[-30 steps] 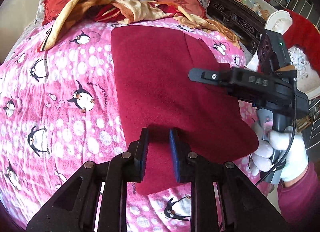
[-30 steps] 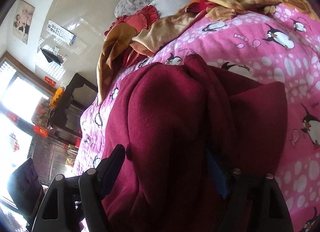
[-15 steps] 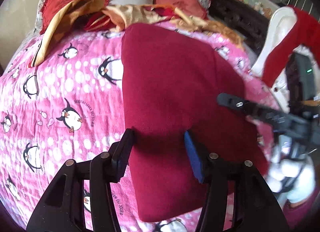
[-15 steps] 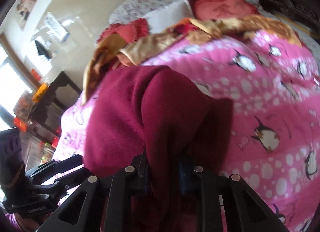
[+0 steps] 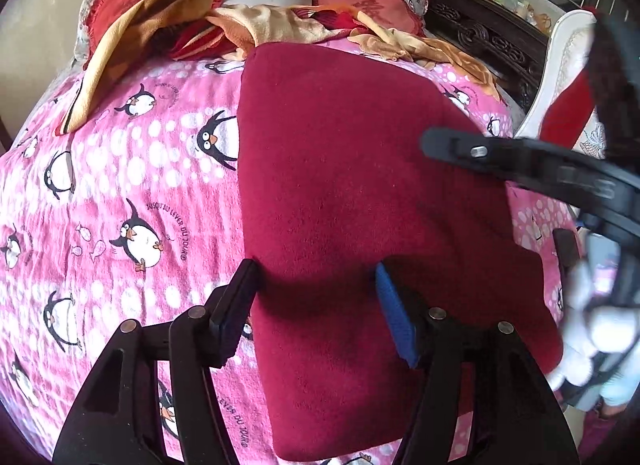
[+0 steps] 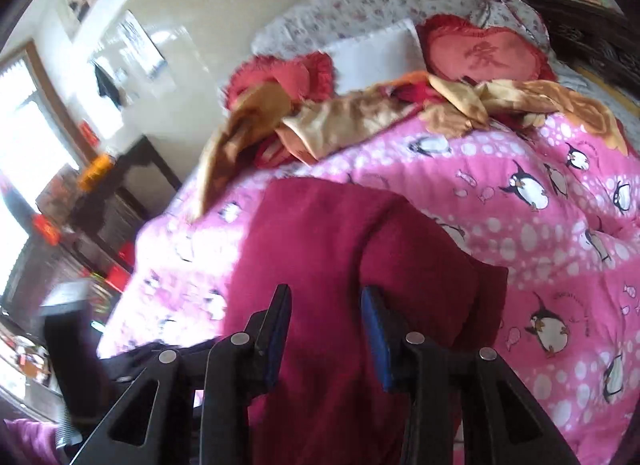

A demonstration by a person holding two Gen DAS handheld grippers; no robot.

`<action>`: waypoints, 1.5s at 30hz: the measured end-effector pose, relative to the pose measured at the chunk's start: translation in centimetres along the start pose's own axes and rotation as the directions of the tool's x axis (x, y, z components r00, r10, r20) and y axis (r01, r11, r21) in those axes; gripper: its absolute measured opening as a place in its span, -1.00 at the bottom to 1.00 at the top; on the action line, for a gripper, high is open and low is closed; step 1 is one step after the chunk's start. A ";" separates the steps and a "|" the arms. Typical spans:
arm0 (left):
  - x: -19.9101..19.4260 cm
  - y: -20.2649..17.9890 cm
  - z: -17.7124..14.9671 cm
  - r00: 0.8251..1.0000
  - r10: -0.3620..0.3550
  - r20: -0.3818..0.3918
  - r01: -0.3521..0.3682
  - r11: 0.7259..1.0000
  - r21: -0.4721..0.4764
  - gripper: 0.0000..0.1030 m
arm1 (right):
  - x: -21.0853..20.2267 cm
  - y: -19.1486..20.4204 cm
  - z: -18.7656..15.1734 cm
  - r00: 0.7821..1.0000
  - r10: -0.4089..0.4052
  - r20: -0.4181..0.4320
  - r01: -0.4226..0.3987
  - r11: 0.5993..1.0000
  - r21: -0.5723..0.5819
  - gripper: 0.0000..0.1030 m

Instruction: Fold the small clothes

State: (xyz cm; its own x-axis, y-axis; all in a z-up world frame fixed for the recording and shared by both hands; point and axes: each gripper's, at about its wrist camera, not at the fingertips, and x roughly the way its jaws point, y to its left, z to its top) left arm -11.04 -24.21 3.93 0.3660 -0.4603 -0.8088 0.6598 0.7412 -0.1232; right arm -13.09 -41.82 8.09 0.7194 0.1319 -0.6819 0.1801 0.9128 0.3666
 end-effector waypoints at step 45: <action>0.4 2.8 0.2 0.976 -0.215 0.017 0.216 0.971 -0.104 0.56 | -2.8 -6.9 -6.0 0.998 0.047 0.028 -0.052 0.979 0.196 0.56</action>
State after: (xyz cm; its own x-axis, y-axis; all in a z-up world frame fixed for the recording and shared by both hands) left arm -8.90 -22.44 3.40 0.2265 -0.6175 -0.7532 0.6512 0.6711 -0.3543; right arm -20.39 -46.15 3.64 0.7459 0.1635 -0.6457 0.2707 0.8113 0.5182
